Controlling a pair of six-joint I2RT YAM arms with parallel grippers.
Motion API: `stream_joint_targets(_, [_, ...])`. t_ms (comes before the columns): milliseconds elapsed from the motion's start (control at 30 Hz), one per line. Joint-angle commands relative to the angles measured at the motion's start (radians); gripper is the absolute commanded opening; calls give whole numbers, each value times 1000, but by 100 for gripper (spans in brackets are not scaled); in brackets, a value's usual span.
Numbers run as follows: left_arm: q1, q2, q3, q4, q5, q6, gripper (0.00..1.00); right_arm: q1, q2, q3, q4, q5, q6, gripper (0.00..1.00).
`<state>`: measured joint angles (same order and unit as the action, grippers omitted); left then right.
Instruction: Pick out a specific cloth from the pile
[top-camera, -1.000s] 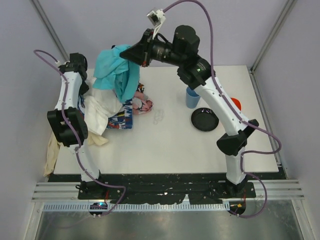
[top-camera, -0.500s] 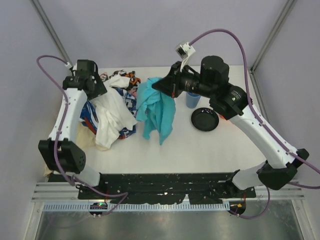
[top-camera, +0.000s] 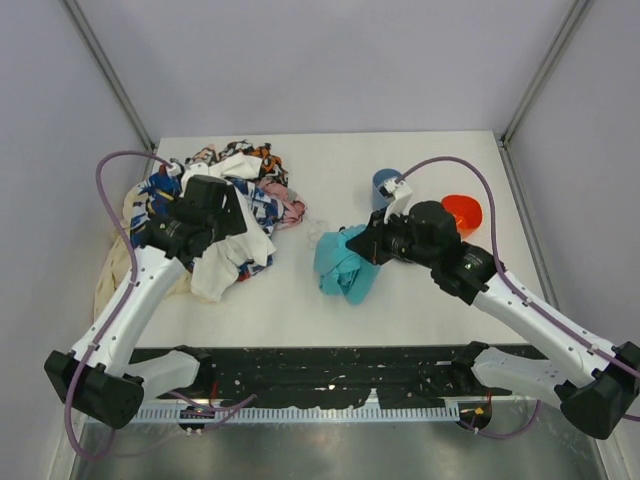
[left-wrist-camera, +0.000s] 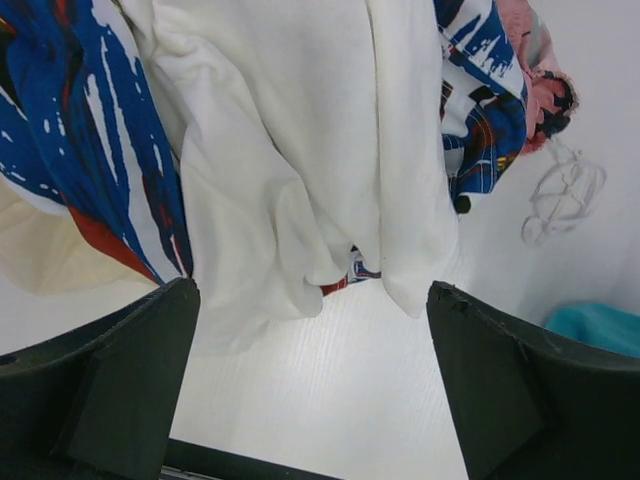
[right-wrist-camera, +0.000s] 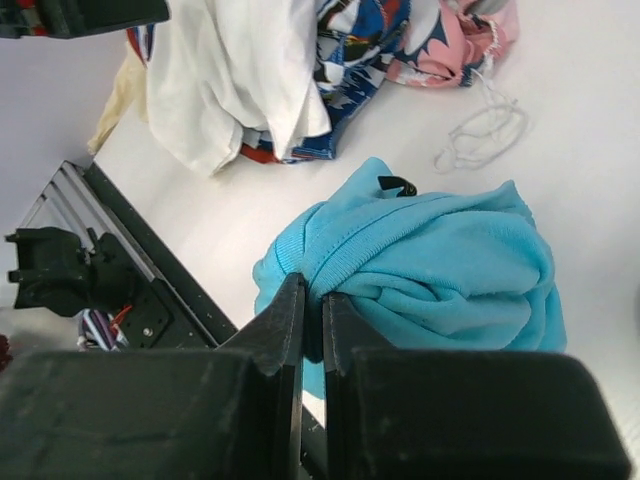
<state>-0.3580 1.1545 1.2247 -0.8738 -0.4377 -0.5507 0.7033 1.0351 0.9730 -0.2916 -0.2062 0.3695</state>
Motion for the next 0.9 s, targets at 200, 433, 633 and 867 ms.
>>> stream_joint_targets(200, [-82, -202, -151, 99, 11, -68, 100, -15, 107, -331, 323, 129, 118, 7])
stream_joint_targets(433, [-82, -374, -244, 174, -6, -88, 100, -15, 255, -347, 350, 150, 80, 33])
stream_joint_targets(633, [-82, -449, -255, 174, 7, -80, 99, -16, 32, -168, 150, 160, 16, 95])
stream_joint_targets(867, [-82, -541, -290, 208, 30, -63, 100, -15, -229, -83, 22, 479, -15, 95])
